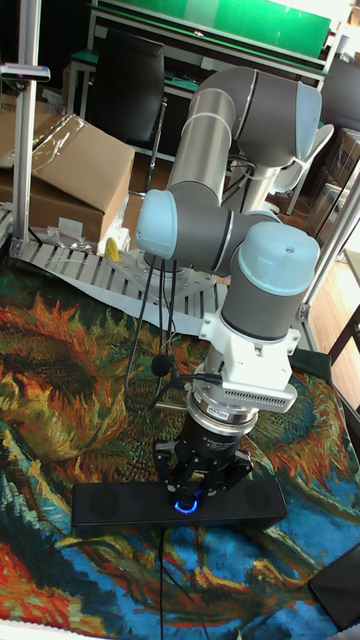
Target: Turn the knob to increase the volume of the speaker
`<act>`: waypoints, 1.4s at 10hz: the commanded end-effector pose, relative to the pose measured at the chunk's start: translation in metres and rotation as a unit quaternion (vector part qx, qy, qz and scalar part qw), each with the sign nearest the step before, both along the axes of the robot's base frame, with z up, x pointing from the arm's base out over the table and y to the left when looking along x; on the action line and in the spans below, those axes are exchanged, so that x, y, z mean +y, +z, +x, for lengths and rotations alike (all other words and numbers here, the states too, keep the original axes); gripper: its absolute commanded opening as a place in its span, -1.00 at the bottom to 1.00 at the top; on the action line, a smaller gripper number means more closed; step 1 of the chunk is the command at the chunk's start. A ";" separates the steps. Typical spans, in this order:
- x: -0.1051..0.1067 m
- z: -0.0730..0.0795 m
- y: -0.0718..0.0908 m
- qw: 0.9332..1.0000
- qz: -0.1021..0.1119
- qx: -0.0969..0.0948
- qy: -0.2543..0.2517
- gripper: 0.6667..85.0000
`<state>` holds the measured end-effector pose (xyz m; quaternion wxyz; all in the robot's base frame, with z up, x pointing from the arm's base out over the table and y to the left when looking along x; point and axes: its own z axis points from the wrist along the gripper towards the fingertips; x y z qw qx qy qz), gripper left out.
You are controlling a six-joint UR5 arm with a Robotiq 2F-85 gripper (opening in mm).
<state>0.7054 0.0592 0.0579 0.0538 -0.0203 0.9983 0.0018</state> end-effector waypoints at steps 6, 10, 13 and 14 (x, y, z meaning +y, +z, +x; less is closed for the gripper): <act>0.003 -0.002 0.003 1.000 0.009 -0.003 -0.004 -0.35; 0.009 0.000 0.002 1.000 0.015 -0.007 0.019 -0.39; 0.008 0.002 0.001 0.999 0.013 -0.012 0.043 -0.40; 0.007 0.002 -0.001 0.999 0.016 -0.016 0.049 -0.40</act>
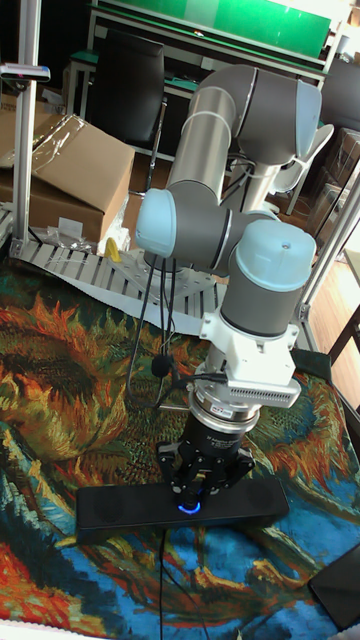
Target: Turn the knob to increase the volume of the speaker
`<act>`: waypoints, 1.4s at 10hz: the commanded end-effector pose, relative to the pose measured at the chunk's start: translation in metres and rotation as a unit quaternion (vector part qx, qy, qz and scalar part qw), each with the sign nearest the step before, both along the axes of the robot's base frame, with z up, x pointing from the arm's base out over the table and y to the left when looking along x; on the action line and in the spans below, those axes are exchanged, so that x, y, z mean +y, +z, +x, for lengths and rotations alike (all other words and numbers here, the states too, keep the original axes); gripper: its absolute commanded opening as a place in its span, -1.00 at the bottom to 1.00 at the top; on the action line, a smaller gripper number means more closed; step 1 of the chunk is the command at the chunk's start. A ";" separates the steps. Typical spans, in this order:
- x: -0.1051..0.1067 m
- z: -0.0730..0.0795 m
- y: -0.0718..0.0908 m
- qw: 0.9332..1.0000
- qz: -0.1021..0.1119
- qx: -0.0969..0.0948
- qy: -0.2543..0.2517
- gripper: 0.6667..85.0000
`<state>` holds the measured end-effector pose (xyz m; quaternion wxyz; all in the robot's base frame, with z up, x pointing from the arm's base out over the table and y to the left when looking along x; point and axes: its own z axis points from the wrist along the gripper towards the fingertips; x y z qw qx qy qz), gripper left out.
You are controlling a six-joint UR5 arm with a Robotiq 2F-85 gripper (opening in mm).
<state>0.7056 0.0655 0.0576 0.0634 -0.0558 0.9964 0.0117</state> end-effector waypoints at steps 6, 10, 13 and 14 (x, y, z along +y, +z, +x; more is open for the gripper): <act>0.003 -0.002 0.004 0.999 0.001 -0.012 0.029 -0.41; 0.000 -0.004 -0.005 0.998 -0.004 -0.019 0.059 -0.41; -0.008 -0.018 0.012 0.996 -0.012 -0.011 0.083 -0.41; -0.007 -0.022 0.018 0.996 -0.010 -0.005 0.084 -0.41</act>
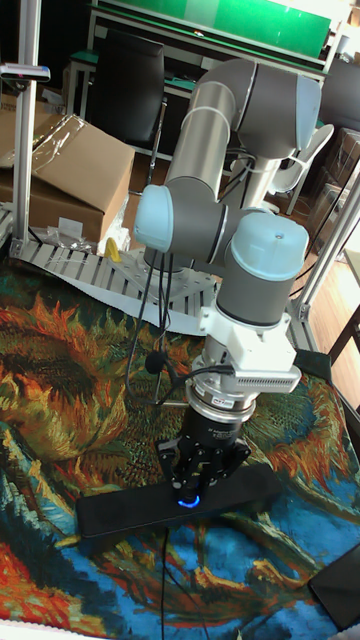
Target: Turn the knob to increase the volume of the speaker
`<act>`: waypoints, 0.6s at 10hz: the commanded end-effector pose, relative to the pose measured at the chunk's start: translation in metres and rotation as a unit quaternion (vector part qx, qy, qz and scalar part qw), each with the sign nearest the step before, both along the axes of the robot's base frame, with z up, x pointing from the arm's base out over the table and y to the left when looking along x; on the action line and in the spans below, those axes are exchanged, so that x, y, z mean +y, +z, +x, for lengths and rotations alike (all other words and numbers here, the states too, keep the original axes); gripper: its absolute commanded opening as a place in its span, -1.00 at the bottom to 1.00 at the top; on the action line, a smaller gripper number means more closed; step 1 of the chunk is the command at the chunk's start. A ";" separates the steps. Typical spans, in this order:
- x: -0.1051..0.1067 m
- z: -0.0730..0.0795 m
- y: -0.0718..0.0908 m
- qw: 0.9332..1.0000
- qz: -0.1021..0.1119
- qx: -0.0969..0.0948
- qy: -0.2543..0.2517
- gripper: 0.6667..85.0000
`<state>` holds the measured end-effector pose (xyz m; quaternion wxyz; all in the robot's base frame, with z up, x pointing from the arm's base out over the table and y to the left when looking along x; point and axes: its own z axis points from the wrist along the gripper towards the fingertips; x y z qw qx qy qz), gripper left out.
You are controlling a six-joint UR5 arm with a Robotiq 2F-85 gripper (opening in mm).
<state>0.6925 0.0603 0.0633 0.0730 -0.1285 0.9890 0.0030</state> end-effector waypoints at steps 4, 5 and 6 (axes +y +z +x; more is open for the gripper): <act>-0.003 -0.006 0.002 0.999 0.002 -0.006 0.034 -0.18; -0.002 -0.007 0.002 0.999 0.001 -0.007 0.037 -0.15; -0.002 -0.007 0.002 0.999 0.001 -0.007 0.038 -0.14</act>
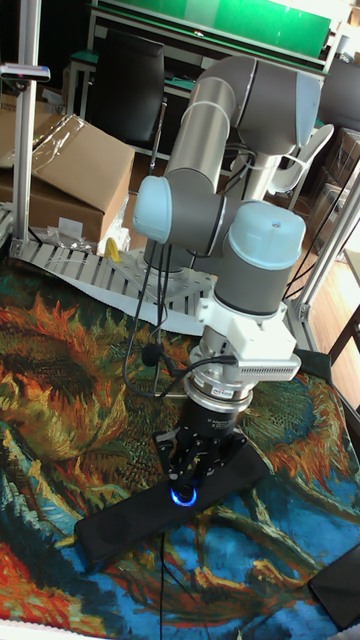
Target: Turn the knob to increase the volume of the speaker
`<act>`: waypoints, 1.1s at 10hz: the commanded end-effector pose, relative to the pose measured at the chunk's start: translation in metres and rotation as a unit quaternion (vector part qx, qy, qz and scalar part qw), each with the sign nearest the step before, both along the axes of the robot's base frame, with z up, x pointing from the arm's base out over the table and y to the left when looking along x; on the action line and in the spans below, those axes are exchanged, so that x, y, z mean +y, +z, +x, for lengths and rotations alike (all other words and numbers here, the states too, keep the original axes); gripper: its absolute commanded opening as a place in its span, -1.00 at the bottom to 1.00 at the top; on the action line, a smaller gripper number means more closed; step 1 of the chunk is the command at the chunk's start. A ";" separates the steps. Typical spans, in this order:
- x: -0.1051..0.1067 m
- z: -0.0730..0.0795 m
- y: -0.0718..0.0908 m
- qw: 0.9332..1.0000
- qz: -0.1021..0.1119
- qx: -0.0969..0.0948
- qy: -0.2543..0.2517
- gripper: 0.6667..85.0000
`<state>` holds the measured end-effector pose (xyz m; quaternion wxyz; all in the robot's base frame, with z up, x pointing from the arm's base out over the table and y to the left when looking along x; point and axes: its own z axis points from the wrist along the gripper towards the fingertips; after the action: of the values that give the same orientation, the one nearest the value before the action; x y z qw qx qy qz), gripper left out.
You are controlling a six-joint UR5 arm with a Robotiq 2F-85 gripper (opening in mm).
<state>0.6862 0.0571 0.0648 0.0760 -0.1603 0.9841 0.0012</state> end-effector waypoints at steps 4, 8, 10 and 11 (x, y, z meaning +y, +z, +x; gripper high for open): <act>-0.001 -0.011 -0.002 0.999 -0.002 0.018 0.029 -0.14; -0.003 -0.015 -0.003 0.997 -0.015 0.024 0.077 -0.11; -0.013 -0.011 -0.001 0.994 -0.032 0.022 0.099 -0.10; -0.015 -0.011 0.000 0.994 -0.033 0.024 0.103 -0.10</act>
<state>0.6731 0.0475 0.0619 0.0481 -0.2443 0.9684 -0.0156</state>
